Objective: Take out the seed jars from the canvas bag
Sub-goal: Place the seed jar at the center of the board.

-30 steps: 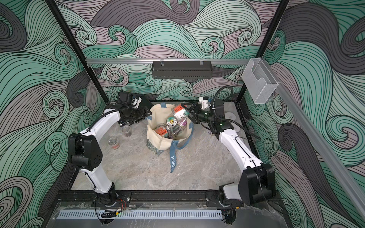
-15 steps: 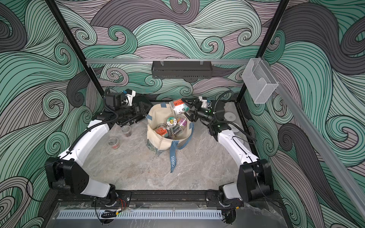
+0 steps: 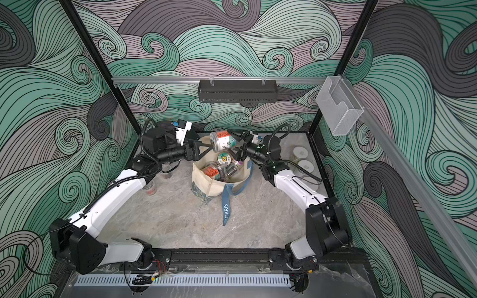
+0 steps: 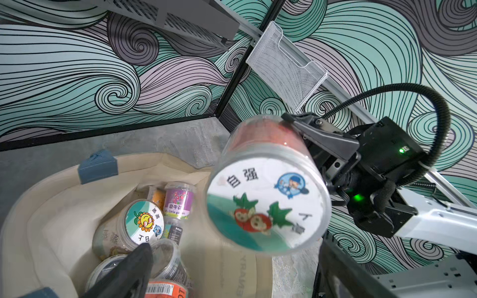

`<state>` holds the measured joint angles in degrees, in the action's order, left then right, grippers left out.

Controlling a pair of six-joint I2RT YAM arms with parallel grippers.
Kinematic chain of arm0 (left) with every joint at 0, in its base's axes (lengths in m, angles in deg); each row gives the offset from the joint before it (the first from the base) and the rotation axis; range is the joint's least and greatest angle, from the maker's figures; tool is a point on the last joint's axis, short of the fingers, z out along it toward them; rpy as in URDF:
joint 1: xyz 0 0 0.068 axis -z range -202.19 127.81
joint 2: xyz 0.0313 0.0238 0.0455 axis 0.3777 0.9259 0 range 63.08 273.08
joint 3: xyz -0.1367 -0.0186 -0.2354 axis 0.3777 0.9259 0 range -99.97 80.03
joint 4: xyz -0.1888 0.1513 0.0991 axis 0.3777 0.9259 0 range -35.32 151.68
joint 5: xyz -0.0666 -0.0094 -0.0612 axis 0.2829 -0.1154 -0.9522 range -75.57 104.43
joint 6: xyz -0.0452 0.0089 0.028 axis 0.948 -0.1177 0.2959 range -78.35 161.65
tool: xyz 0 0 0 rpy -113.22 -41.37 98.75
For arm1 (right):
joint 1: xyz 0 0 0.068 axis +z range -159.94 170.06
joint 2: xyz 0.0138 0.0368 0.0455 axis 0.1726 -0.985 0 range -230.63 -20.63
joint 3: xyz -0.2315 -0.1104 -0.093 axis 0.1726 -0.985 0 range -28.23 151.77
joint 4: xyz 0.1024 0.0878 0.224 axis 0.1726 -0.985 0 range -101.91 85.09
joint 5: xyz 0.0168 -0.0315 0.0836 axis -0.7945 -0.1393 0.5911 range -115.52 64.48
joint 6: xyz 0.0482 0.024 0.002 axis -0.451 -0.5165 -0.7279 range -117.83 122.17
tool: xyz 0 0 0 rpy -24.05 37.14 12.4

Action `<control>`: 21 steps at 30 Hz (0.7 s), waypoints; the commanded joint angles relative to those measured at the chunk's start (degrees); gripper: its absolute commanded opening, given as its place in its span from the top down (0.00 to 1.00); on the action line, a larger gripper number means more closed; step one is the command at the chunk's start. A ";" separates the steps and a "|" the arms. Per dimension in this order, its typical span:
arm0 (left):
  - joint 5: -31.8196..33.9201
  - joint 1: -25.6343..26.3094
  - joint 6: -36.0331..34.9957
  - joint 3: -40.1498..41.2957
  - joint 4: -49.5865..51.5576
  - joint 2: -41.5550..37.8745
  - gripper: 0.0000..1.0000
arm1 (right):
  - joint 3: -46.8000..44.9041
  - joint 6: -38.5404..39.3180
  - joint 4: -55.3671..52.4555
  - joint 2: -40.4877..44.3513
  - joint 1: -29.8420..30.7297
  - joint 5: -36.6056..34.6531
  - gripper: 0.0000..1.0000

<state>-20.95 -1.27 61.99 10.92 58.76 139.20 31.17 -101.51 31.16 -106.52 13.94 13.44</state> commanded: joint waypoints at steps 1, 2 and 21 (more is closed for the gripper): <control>-1.74 0.42 -1.68 -0.07 -2.51 -1.00 0.01 | 0.90 -2.85 6.93 -1.33 2.07 -1.43 0.32; -2.10 0.42 -1.79 -0.07 -2.56 -0.99 0.01 | 0.99 -3.30 7.67 -1.88 2.59 -1.43 0.32; -4.18 0.34 -2.15 -1.62 -0.59 0.52 0.09 | 2.22 -3.91 8.32 -3.59 5.55 -2.33 0.32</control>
<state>-23.46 -1.05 60.22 11.43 58.13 139.20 31.21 -105.24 36.08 -110.34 18.46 11.67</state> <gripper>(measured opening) 0.917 0.767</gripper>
